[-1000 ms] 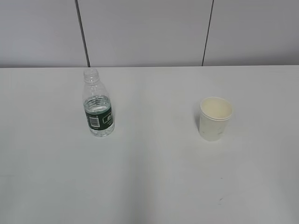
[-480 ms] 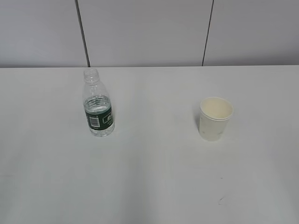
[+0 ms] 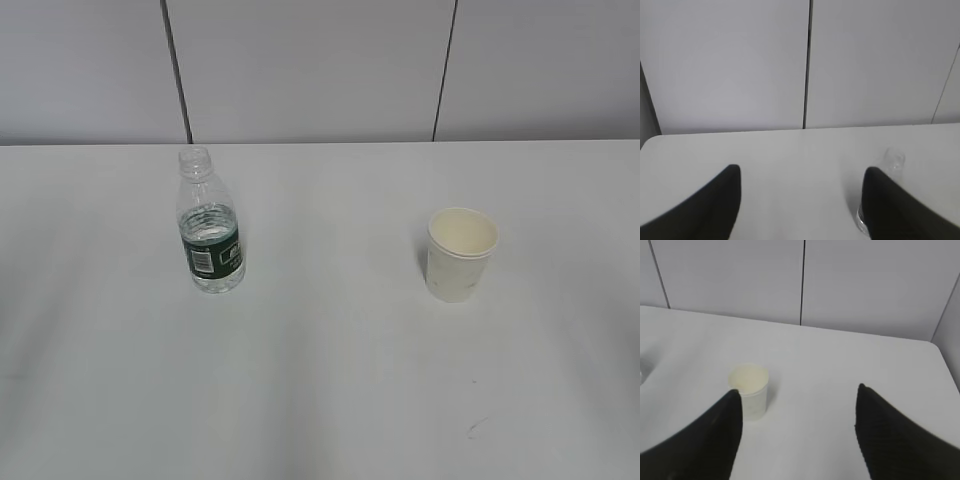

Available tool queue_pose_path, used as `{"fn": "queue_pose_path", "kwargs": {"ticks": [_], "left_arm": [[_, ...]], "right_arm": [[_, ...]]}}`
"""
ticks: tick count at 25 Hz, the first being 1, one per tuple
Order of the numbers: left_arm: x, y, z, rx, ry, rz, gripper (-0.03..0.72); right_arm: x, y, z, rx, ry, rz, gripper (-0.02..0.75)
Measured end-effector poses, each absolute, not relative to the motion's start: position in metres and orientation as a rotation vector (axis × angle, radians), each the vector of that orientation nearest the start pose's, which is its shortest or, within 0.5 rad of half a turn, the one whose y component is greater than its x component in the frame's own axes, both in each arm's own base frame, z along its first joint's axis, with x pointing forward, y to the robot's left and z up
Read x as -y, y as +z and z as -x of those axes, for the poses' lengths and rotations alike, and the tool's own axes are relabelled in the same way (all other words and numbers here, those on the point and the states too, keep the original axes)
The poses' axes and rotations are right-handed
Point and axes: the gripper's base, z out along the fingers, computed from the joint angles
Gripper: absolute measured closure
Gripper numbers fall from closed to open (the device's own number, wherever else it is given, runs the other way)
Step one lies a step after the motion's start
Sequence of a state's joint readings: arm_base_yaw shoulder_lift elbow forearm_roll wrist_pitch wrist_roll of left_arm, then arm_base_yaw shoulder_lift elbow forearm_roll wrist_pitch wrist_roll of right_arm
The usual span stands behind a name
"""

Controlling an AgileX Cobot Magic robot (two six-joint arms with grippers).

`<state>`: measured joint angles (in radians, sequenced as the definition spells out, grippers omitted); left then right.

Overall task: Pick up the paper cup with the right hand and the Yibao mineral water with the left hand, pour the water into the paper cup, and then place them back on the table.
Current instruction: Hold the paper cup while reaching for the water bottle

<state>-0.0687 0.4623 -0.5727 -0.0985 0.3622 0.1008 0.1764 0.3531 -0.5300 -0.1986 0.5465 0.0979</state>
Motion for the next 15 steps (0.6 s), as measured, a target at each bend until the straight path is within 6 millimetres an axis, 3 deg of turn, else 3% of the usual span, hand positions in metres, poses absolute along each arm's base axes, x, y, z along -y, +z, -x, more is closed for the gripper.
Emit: {"fn": "queue_pose_path", "kwargs": {"ticks": [7,15], "left_arm": [[0.011,0.32,-0.147,-1.751,-0.071,-0.058,0.22],[0.021,0.268,-0.177,-1.768,-0.091,-0.08,0.22]], "right_arm": [[-0.019,0.287,-0.124,-1.823,0.082,0.152,0.187],[-0.029,0.25,-0.145,-1.788,0.151,0.188,0.187]]}}
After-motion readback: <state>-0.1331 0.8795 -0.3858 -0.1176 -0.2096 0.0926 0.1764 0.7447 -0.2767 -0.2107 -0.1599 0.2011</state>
